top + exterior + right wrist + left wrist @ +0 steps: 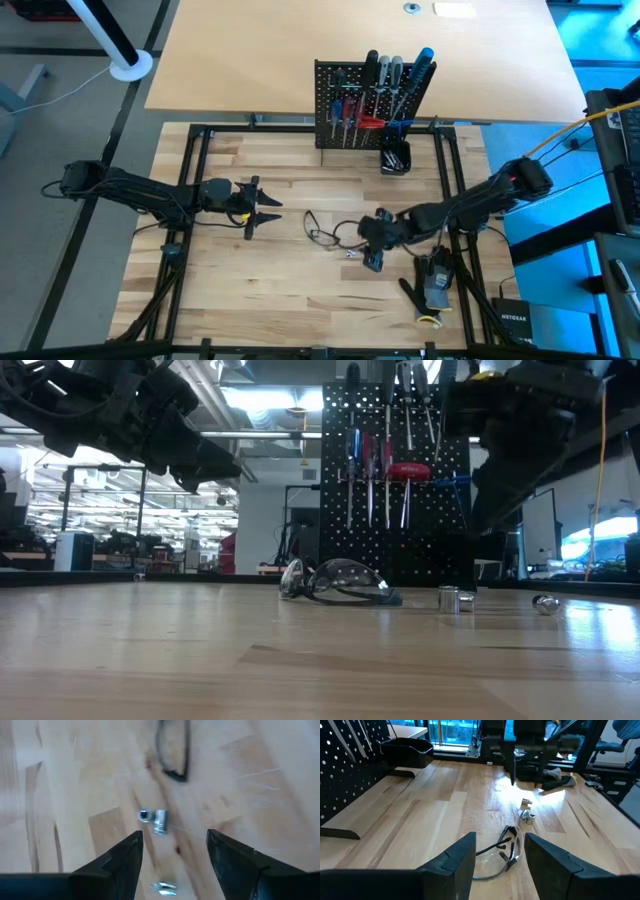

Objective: Hang tools onto peg board
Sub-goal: Put the silver socket in the black bin on the peg board

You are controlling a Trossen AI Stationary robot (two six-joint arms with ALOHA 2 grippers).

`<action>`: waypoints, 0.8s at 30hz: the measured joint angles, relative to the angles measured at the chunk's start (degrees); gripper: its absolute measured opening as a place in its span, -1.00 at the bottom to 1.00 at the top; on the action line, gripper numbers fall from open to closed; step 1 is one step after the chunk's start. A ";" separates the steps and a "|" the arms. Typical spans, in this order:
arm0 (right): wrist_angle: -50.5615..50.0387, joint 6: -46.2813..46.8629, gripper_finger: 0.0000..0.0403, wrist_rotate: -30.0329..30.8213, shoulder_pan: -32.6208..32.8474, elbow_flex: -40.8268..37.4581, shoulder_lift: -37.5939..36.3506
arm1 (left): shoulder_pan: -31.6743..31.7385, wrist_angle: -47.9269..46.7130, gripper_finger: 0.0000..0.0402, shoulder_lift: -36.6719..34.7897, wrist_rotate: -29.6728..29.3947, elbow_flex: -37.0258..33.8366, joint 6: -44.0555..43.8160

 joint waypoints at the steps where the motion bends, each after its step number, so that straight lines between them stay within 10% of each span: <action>1: 0.87 -0.03 0.09 -0.55 0.33 0.00 1.14 | 0.00 0.04 -0.21 0.00 -0.01 0.00 0.00; 24: 9.61 1.73 0.09 -5.46 -0.88 0.04 13.24 | 0.00 0.06 -0.21 0.00 -0.03 0.00 0.05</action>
